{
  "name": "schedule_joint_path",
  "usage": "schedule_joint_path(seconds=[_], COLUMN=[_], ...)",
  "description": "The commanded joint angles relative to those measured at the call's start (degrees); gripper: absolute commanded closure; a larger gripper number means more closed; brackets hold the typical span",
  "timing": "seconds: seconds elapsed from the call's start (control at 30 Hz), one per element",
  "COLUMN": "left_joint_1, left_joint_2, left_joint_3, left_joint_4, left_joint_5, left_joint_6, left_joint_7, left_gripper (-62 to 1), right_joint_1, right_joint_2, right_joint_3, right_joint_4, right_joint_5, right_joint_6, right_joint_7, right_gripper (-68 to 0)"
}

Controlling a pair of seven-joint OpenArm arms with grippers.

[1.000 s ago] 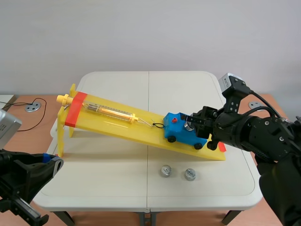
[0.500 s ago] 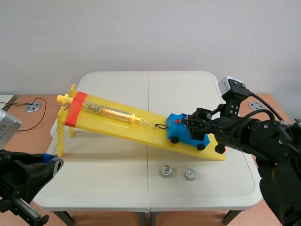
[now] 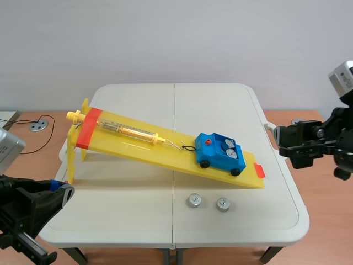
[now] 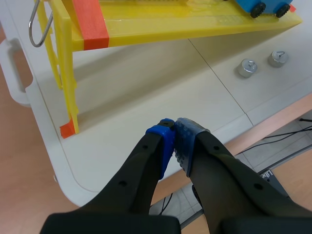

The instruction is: Place the four metal weights on the blue cart on the ramp.

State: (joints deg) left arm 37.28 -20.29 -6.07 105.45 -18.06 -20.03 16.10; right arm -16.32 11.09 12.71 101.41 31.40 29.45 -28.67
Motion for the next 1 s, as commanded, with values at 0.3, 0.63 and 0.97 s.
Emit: schedule_joint_path(seconds=[0.3, 0.63, 0.97], left_joint_1=[-1.14, -1.14, -1.14], left_joint_2=[0.44, 0.44, 0.44], left_joint_3=[-0.92, -0.92, -0.92], left_joint_4=[3.82, 3.82, 3.82], left_joint_5=[-3.17, -3.17, -3.17], left_joint_6=[-1.16, -1.16, -1.16], left_joint_7=[-5.53, -5.53, -5.55], left_gripper=[-3.6, -3.6, -3.6], right_joint_1=[-7.04, -5.57, 2.21], right_joint_2=[7.63, 7.45, 2.43], right_joint_3=[2.05, -7.72, -16.96], right_joint_4=[14.43, 9.60, -1.68], right_joint_5=[5.81, -5.14, -15.45], right_joint_6=[3.41, 1.62, -2.51], right_joint_7=[2.56, 8.96, 13.84], right_gripper=[-27.7, -27.7, -27.7])
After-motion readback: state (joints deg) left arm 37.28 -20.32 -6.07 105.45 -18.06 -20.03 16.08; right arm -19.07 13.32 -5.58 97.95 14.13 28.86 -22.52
